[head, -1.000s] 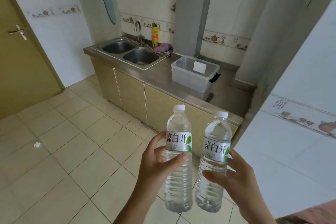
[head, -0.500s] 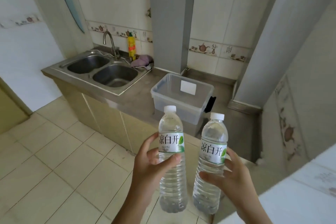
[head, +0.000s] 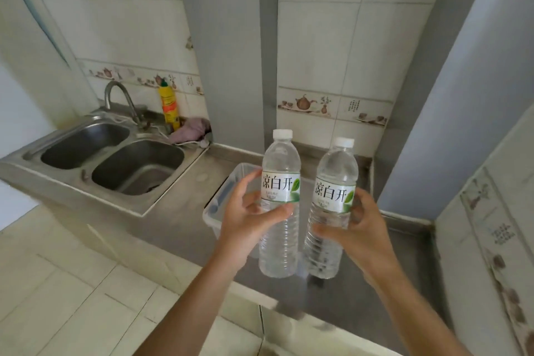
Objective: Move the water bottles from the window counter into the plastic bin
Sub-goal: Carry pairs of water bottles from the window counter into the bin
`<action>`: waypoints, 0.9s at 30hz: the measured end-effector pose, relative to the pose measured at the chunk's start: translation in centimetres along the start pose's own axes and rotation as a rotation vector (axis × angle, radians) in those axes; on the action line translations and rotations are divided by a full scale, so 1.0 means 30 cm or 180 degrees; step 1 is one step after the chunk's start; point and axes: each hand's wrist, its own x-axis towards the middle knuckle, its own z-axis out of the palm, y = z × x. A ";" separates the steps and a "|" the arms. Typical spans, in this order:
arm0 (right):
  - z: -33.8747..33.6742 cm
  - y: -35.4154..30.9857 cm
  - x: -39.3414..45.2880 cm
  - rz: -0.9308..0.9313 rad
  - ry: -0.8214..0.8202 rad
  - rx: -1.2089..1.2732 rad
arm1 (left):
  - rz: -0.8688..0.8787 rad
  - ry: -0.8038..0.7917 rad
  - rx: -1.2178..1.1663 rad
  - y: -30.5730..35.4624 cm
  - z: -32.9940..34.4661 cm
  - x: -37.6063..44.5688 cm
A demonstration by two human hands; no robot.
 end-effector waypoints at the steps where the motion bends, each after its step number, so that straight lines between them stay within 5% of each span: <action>1: 0.019 -0.001 0.054 -0.0032 0.0059 -0.0004 | 0.0034 -0.0044 0.0084 -0.011 0.005 0.072; 12: 0.180 0.127 0.462 0.0156 0.0584 -0.0266 | -0.0054 -0.0830 0.0882 -0.209 0.050 0.646; 27: 0.207 0.310 0.571 0.0458 0.0985 -0.1814 | 0.0003 -0.1402 0.1371 -0.445 0.066 0.801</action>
